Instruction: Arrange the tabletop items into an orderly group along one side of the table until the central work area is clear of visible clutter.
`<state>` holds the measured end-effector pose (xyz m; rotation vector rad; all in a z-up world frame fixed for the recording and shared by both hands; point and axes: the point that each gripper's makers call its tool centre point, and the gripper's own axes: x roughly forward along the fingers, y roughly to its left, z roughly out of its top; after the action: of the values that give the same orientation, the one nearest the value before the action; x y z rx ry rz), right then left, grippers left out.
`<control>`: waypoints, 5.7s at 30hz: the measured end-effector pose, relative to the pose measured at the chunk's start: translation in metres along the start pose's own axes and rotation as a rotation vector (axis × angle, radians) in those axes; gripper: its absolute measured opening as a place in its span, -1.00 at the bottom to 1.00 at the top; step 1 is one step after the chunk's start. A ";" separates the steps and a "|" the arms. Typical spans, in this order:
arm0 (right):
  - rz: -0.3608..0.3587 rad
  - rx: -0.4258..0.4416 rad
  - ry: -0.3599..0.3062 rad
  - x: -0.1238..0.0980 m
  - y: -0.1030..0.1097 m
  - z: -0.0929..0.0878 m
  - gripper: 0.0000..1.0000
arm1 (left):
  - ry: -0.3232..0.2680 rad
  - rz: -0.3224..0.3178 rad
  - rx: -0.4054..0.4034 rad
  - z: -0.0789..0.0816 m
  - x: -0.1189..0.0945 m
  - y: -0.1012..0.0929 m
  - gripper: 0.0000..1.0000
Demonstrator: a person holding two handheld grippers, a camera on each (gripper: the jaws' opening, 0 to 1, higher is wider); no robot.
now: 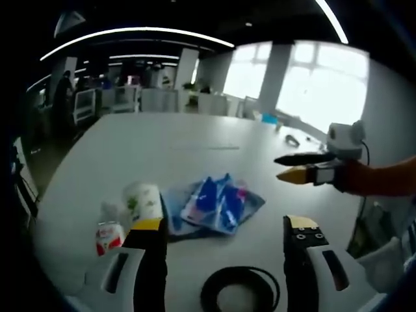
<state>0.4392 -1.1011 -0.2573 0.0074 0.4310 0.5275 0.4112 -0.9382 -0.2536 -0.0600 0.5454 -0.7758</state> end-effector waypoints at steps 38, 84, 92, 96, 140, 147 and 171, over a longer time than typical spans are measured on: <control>0.078 -0.004 0.059 0.055 -0.013 -0.020 -0.07 | 0.094 0.069 -0.052 -0.031 0.051 0.011 0.22; 0.096 -0.002 0.124 0.083 -0.030 -0.047 -1.00 | 0.187 0.163 -0.070 -0.053 0.086 0.022 -1.00; 0.095 0.002 0.105 0.075 -0.027 -0.042 -1.00 | 0.183 0.158 -0.067 -0.051 0.083 0.020 -1.00; 0.088 0.005 0.092 0.070 -0.026 -0.037 -1.00 | 0.173 0.153 -0.055 -0.045 0.080 0.019 -1.00; -0.039 0.040 -0.080 -0.015 -0.015 0.025 -1.00 | 0.130 -0.104 0.281 0.038 0.052 -0.019 -1.00; -0.075 0.042 -0.106 -0.033 -0.022 0.033 -1.00 | 0.118 -0.132 0.318 0.050 0.054 -0.037 -1.00; -0.240 0.064 -0.148 -0.111 -0.075 0.028 -1.00 | 0.106 -0.240 0.379 0.070 0.098 -0.113 -1.00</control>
<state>0.4004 -1.2178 -0.1965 0.0550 0.2988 0.2747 0.4294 -1.0962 -0.2093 0.2715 0.4882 -1.1110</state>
